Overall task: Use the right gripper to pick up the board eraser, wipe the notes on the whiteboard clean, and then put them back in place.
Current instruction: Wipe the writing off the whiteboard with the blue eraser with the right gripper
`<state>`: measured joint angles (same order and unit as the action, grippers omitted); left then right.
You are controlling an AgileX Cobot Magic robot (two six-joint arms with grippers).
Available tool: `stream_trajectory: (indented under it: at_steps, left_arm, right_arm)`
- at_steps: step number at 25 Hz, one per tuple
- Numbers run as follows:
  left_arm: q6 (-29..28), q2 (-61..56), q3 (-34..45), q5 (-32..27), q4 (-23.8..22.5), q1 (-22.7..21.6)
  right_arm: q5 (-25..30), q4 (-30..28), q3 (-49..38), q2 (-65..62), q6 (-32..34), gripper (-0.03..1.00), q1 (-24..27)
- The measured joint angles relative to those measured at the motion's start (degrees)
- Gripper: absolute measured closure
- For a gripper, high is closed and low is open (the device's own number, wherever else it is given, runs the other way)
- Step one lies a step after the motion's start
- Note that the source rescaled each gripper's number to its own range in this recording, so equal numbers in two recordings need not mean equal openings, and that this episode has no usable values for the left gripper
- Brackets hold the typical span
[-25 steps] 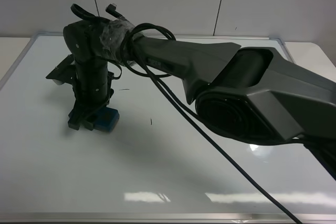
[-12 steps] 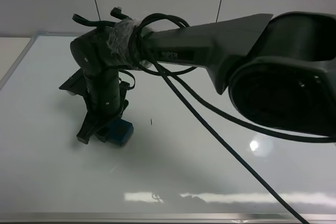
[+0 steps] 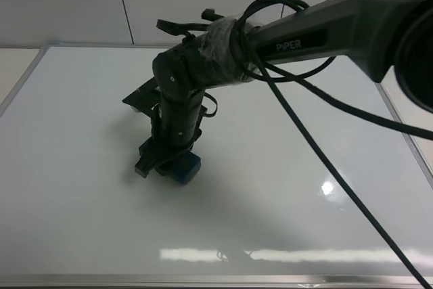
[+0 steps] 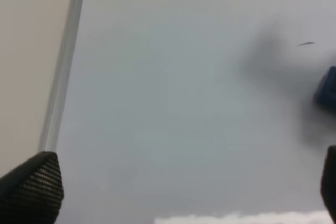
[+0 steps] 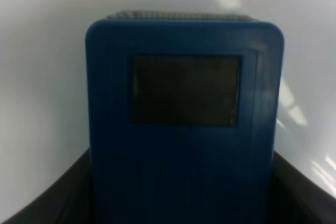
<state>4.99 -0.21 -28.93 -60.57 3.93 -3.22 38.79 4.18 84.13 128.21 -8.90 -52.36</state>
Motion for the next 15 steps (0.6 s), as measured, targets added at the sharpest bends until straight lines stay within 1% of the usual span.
stream_trajectory:
  at_steps: [3,5,9,13,15]
  left_arm:
    - [0.0,0.0,0.0,0.0,0.0,0.0]
    - [0.0,0.0,0.0,0.0,-0.05,0.0]
    - [0.0,0.0,0.0,0.0,-0.05,0.0]
    - [0.0,0.0,0.0,0.0,-0.1,0.0]
    - [0.0,0.0,0.0,0.0,-0.1,0.0]
  right_arm:
    - [-3.04,-0.15,-5.41,-2.91,0.02,0.96,2.07]
    - [-4.15,-0.45,-8.9,-4.67,0.07,0.96,3.78]
    - [-7.29,-0.74,-14.48,-7.68,0.08,0.96,7.91]
    - [-8.17,-1.67,-17.69,-9.73,0.31,0.96,12.08]
    - [-8.22,-2.12,-18.17,-10.06,0.42,0.96,12.76]
